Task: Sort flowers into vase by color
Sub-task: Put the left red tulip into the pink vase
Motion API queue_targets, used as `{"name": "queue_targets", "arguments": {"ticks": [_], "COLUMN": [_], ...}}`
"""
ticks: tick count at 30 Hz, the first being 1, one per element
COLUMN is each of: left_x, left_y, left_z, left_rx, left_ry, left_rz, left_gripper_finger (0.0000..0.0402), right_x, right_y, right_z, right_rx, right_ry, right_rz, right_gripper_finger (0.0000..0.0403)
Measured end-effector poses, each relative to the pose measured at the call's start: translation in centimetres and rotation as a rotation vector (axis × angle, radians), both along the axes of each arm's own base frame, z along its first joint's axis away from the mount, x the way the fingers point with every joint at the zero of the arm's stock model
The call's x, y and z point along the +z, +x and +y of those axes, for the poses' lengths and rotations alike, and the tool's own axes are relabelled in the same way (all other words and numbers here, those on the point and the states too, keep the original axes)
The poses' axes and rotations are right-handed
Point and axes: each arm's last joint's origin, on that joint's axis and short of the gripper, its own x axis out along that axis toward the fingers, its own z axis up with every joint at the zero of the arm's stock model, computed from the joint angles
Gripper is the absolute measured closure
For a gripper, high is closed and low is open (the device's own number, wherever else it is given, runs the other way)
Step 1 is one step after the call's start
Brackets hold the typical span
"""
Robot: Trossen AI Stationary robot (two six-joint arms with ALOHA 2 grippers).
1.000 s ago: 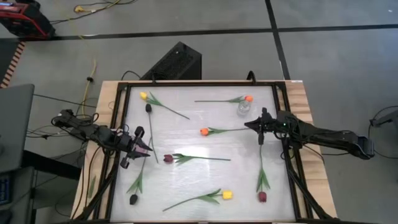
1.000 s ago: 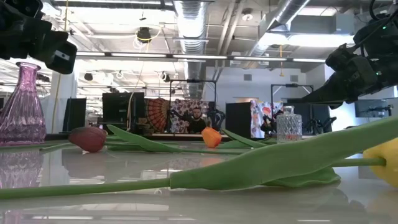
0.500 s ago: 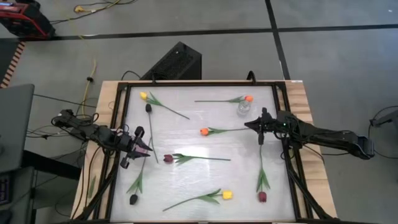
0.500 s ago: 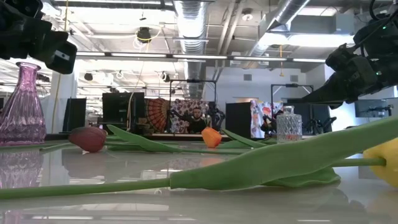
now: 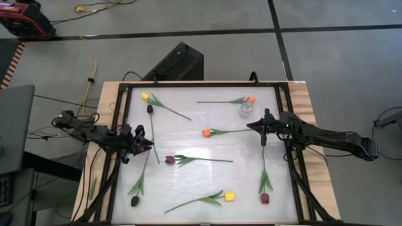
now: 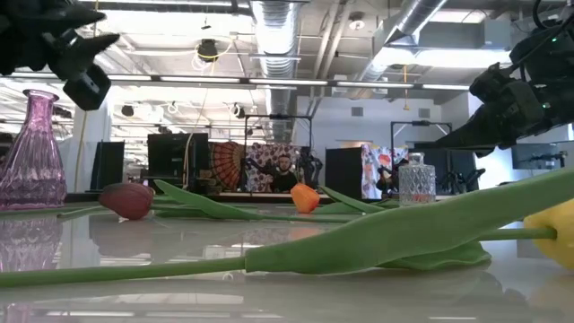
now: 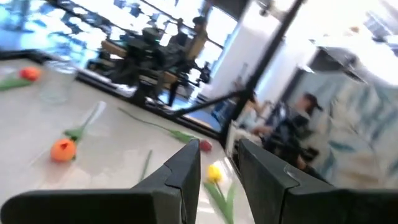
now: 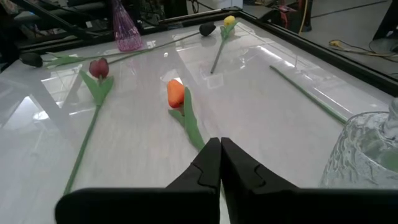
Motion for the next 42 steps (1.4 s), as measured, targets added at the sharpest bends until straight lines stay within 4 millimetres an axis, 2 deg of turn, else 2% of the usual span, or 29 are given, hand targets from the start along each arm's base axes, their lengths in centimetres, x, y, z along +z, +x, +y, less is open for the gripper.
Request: {"name": "queue_targets", "arguments": {"ticks": [4,8,11,16,21,25,31,36,39,42], "left_x": [-0.1,-0.1,0.1,0.7,1.1,1.0,1.1,2.7,3.9,4.2], "left_y": [0.0,0.0,0.0,-0.1,0.0,0.3,0.4,0.1,-0.4,-0.7], "left_z": [0.5,0.5,0.4,0.5,0.7,1.3,2.0,2.4,2.6,2.8], "left_rx": [0.170,0.187,0.164,0.187,0.240,0.349,0.418,0.413,0.434,0.467], "left_ry": [0.006,0.073,0.142,0.216,0.324,0.352,0.349,0.344,0.346,0.325], "left_rz": [0.016,0.022,-0.005,-0.063,-0.055,-0.011,-0.001,0.048,0.093,0.136], "left_gripper_finger": [0.0304,0.0304,0.0304,0.0304,0.0304,0.0304,0.0304,0.0304,0.0304,0.0304], "right_x": [0.6,1.8,3.0,6.7,9.9,11.7,13.0,12.7,12.4,11.6], "right_y": [0.2,0.3,0.4,0.9,2.6,5.6,12.0,17.7,21.1,24.4], "right_z": [0.0,-0.1,-0.1,-0.2,-0.2,-0.6,-0.9,-0.8,-1.3,-1.7], "right_rx": [-0.033,-0.060,-0.051,0.009,0.071,0.112,0.188,0.237,0.208,0.187], "right_ry": [0.107,0.239,0.232,0.198,0.105,0.067,0.091,0.117,0.218,0.281], "right_rz": [-0.096,-0.245,-0.313,-0.382,-0.348,-0.256,-0.085,0.052,0.078,0.125], "right_gripper_finger": [0.0368,0.0368,0.0368,0.0368,0.0368,0.0366,0.0361,0.0350,0.0342,0.0337]}}
